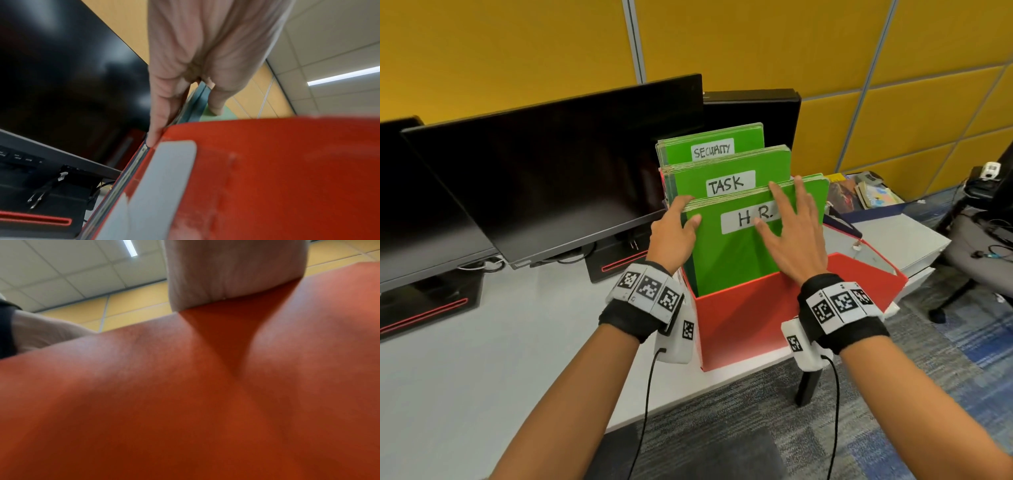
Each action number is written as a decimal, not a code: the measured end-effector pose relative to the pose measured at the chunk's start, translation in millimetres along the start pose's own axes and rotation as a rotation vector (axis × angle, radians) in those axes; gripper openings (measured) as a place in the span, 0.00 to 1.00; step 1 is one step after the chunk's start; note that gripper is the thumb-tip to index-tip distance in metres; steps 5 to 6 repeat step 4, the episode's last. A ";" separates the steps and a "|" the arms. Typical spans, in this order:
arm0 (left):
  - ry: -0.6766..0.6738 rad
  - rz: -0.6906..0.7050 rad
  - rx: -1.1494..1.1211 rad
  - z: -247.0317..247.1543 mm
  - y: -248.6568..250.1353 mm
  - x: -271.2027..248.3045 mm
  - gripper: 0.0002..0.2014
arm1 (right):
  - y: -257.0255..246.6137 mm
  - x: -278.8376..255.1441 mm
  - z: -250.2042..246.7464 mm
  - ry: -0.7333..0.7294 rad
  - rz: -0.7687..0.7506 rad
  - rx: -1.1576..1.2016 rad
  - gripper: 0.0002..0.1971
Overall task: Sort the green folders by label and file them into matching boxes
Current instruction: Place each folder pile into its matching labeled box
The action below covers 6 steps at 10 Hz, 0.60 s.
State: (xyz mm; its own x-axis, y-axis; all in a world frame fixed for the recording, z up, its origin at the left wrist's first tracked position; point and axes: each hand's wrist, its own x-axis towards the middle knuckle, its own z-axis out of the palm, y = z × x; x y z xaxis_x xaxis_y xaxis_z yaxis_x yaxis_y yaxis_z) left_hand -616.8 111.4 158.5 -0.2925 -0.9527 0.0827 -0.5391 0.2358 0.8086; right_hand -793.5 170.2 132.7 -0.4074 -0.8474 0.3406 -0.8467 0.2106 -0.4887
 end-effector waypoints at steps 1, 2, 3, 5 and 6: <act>-0.013 -0.006 0.011 0.4 0.7 0.0 0.19 | 0.3 1.2 -1.7 0.005 0.009 -0.007 0.32; -0.077 0.013 0.033 -8.8 1.9 -2.6 0.20 | -10.3 -3.9 -5.3 -0.025 0.045 -0.027 0.33; -0.076 0.069 0.022 -20.9 0.1 -7.2 0.21 | -30.2 -11.2 -6.9 -0.070 0.069 0.034 0.32; 0.004 0.081 -0.022 -37.6 -5.6 -8.2 0.20 | -68.7 -17.0 -6.7 -0.094 0.006 0.063 0.30; 0.004 0.081 -0.022 -37.6 -5.6 -8.2 0.20 | -68.7 -17.0 -6.7 -0.094 0.006 0.063 0.30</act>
